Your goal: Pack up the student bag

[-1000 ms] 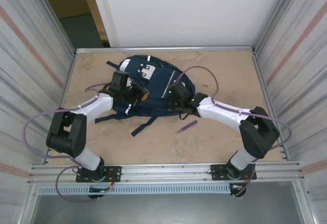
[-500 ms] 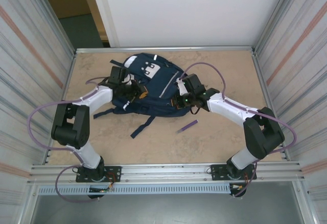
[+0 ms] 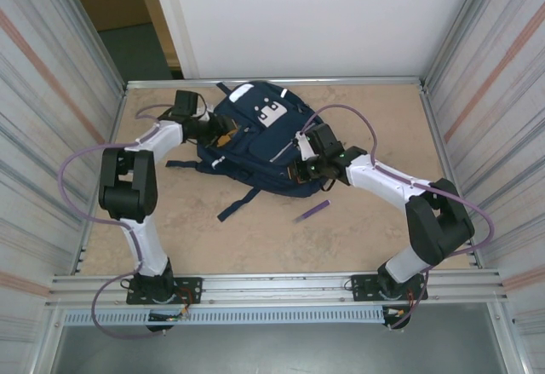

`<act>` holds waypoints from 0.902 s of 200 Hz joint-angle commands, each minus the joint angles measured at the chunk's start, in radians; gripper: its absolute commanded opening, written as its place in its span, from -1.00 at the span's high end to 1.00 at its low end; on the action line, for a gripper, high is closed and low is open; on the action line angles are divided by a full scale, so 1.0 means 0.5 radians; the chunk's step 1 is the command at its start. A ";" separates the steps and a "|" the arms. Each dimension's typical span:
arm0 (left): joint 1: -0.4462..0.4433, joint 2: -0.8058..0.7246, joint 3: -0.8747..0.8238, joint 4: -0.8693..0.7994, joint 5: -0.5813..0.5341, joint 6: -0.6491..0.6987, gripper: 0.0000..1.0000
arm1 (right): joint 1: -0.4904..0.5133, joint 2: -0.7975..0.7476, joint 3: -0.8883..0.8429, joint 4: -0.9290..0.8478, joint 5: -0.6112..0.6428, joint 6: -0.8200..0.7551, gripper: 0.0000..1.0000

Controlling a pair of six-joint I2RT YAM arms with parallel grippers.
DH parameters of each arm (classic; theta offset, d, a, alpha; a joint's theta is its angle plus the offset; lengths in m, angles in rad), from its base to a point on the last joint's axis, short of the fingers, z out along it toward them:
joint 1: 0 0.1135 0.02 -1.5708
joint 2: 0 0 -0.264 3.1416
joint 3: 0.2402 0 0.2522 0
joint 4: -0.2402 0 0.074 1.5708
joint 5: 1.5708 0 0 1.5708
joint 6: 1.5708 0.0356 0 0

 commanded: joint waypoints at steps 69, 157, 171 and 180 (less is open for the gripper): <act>-0.174 -0.638 -0.569 -0.229 -0.137 -0.221 -0.05 | 0.178 0.245 0.169 0.091 -0.086 0.178 1.00; -0.691 -0.690 -0.715 0.227 -0.686 -0.761 -0.06 | 0.337 0.301 0.240 0.263 -0.172 0.318 1.00; -0.703 -0.680 -0.761 0.304 -0.730 -0.758 0.11 | 0.347 0.312 0.260 0.250 -0.164 0.298 1.00; -0.693 -0.664 -0.790 0.325 -0.727 -0.772 0.18 | 0.348 0.300 0.245 0.278 -0.141 0.304 1.00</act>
